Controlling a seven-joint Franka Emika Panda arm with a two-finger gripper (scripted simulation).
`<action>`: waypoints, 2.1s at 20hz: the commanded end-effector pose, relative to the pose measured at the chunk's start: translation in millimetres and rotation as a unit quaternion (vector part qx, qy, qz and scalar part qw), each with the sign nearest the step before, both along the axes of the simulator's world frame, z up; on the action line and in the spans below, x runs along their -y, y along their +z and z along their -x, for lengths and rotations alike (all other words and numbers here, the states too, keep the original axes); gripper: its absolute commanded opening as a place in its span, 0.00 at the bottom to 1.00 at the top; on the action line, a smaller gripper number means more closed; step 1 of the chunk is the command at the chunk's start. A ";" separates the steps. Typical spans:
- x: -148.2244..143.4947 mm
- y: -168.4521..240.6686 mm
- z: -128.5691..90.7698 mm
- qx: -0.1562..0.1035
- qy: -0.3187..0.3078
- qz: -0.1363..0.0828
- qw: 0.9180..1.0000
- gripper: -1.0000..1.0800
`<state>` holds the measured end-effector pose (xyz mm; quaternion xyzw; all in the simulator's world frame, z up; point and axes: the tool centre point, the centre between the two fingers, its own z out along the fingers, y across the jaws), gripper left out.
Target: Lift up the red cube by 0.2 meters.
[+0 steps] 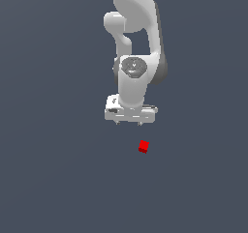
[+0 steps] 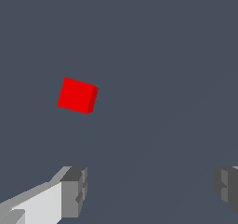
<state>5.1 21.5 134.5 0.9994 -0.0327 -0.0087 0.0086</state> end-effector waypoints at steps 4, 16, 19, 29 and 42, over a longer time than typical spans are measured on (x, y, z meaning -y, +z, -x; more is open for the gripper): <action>-23.4 -34.5 -14.1 0.003 -0.039 -0.002 0.999 0.96; -64.9 -100.8 -51.3 0.009 -0.116 -0.006 0.993 0.96; -69.5 -108.7 -57.0 0.009 -0.125 -0.007 0.992 0.96; -72.9 -115.1 -62.6 0.010 -0.134 -0.007 0.991 0.96; -72.5 -114.8 -62.1 0.010 -0.133 -0.007 0.991 0.00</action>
